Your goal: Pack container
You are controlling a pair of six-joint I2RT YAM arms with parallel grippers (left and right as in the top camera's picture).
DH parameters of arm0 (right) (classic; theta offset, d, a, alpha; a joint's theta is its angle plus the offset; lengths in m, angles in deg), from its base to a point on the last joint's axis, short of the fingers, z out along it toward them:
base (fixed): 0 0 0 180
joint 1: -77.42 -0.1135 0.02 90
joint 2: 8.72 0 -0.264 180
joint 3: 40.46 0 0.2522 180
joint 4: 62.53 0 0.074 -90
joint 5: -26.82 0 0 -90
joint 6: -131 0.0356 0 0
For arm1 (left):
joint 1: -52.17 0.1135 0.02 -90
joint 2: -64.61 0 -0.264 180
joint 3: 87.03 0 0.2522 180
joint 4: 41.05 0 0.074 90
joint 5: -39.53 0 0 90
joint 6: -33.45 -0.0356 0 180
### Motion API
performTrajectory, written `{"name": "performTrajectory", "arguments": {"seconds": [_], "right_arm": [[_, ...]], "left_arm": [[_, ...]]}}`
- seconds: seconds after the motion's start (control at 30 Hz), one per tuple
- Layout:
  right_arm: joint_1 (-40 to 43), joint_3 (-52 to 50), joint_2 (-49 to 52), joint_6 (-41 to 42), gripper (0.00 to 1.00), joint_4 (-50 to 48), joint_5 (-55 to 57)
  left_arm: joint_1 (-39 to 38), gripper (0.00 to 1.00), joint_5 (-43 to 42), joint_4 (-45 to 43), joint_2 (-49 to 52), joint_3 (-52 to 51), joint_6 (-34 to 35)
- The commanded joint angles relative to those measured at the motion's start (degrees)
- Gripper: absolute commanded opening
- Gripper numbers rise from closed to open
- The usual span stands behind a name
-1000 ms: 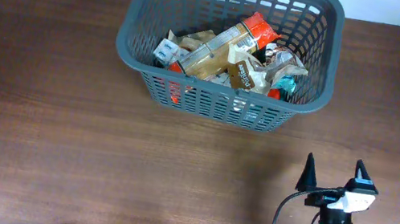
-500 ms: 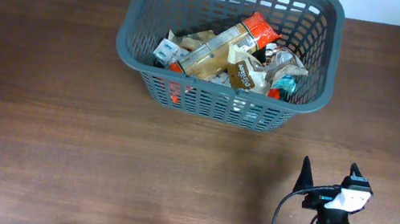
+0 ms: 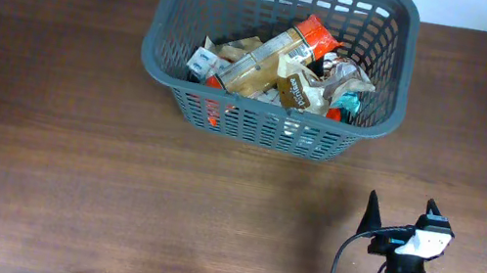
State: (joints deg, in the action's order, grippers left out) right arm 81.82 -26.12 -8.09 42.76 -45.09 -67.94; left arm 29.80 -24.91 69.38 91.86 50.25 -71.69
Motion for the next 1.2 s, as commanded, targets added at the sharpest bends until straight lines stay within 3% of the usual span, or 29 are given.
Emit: {"name": "performTrajectory", "arguments": {"seconds": [0.0, 0.1, 0.27, 0.4, 0.57, 0.73, 0.93, 1.17], "right_arm": [[-0.3, -0.3, -0.3, 0.7, 0.99, 0.4, 0.1], [-0.3, -0.3, -0.3, 0.7, 0.99, 0.4, 0.1], [-0.3, -0.3, -0.3, 0.7, 0.99, 0.4, 0.1], [-0.3, -0.3, -0.3, 0.7, 0.99, 0.4, 0.1], [-0.3, -0.3, -0.3, 0.7, 0.99, 0.4, 0.1], [-0.3, -0.3, -0.3, 0.7, 0.99, 0.4, 0.1], [-0.3, -0.3, -0.3, 0.7, 0.99, 0.4, 0.1], [-0.3, -0.3, -0.3, 0.7, 0.99, 0.4, 0.1]], "left_arm": [[-0.1, 0.99, 0.4, 0.0, -0.6, -0.1, 1.0], [-0.1, 0.99, -0.9, 0.0, -0.6, -0.1, 1.0], [0.6, 0.99, -10.6, -0.2, -0.6, -0.1, 4.2], [6.8, 0.99, -11.2, -0.5, -0.7, -1.2, 5.3], [14.7, 0.99, -17.9, -5.8, -2.4, -6.7, 5.3], [21.1, 0.99, -27.6, -21.0, -9.8, -25.0, 5.2], [23.4, 0.99, -38.4, -39.8, -16.1, -48.9, 5.3], [24.0, 0.99, -42.8, -69.7, -20.9, -81.7, 5.3]]}}
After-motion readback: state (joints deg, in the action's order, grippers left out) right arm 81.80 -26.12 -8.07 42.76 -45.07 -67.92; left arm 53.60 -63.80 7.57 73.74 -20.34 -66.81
